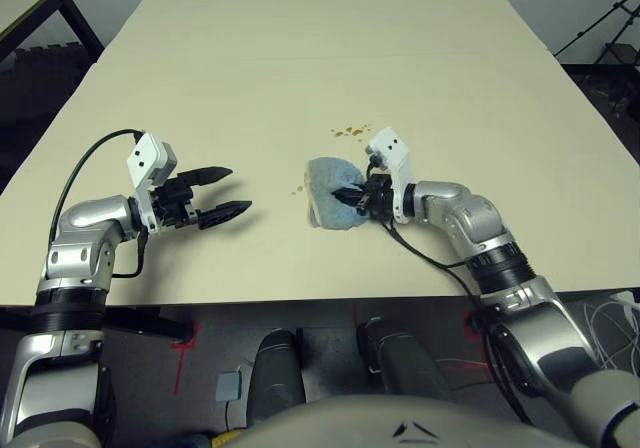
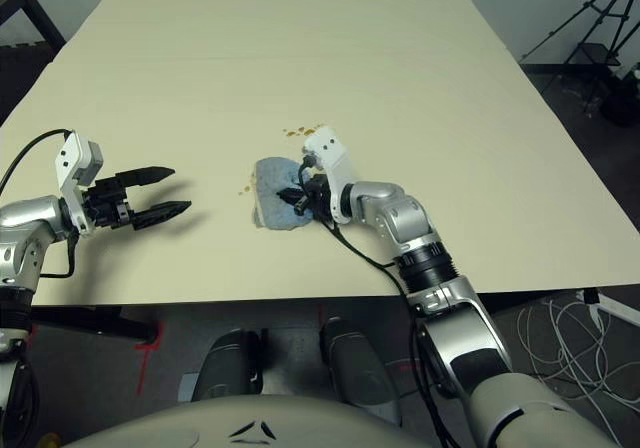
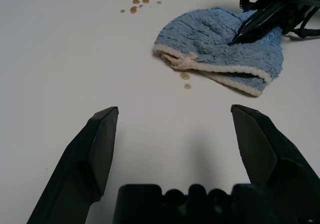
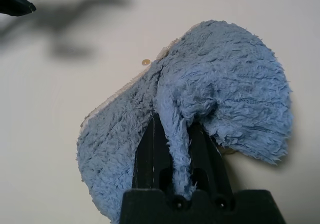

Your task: Wipe the water off the table with a rag.

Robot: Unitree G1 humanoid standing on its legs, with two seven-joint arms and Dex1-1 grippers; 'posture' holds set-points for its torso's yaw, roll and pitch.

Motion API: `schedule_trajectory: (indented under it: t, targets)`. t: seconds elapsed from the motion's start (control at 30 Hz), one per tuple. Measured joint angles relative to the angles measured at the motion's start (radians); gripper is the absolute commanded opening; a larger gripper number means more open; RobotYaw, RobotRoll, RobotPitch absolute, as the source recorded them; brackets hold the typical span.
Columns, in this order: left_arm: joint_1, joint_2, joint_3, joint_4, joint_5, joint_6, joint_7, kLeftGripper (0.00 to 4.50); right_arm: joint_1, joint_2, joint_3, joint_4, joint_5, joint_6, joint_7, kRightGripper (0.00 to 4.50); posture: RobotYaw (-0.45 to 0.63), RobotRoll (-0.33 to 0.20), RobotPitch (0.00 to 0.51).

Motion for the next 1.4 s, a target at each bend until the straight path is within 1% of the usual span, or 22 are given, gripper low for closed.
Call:
schedule_trajectory:
  t: [0.33,0.5,0.6,0.67,0.8,0.9,1.03,1.13,1.2,1.33,1.4]
  targets:
    - [0.001,0.001,0.001,0.000,0.000,-0.001,0.010,4.50,0.005,0.069,0.045,-0.013,-0.036,-0.006,0.023,0.01,-0.11,0.000,0.130]
    - [0.001,0.001,0.001,0.000,0.000,-0.001,0.012,4.50,0.015,0.068,0.049,-0.026,-0.034,-0.004,0.038,0.01,-0.11,0.000,0.126]
    - [-0.002,0.000,0.000,0.001,0.000,-0.002,0.012,4.50,0.012,0.046,0.045,-0.025,-0.032,-0.004,0.041,0.01,-0.12,0.000,0.122]
    - [-0.004,0.000,-0.001,0.002,0.001,-0.004,0.012,4.50,0.007,0.026,0.034,-0.023,-0.025,-0.004,0.052,0.01,-0.13,0.000,0.119]
    - [-0.020,-0.006,-0.008,0.015,0.008,-0.012,0.011,4.50,-0.023,-0.045,0.028,-0.008,-0.010,0.001,0.081,0.01,-0.13,0.000,0.113]
    - [-0.048,-0.009,-0.012,0.044,0.016,-0.022,0.008,4.50,-0.050,-0.089,0.021,0.022,0.003,0.005,0.092,0.01,-0.13,0.000,0.111]
    - [-0.058,-0.011,-0.016,0.061,0.021,-0.033,0.001,4.50,-0.072,-0.161,-0.024,0.058,0.008,0.008,0.092,0.00,-0.14,0.000,0.108]
    - [-0.086,-0.015,-0.029,0.095,0.029,-0.042,-0.010,4.50,-0.076,-0.212,-0.051,0.073,0.008,0.009,0.092,0.00,-0.14,0.000,0.108]
    - [-0.110,-0.017,-0.040,0.113,0.034,-0.052,-0.023,4.50,-0.082,-0.263,-0.062,0.084,0.009,0.014,0.105,0.00,-0.15,0.000,0.108]
    - [-0.134,-0.016,-0.048,0.161,0.046,-0.071,-0.042,4.50,-0.082,-0.382,-0.137,0.092,0.036,0.074,0.142,0.00,-0.16,0.000,0.109]
    - [-0.142,-0.017,-0.049,0.172,0.054,-0.073,-0.047,4.50,-0.083,-0.415,-0.186,0.091,0.075,0.121,0.166,0.00,-0.16,0.000,0.108]
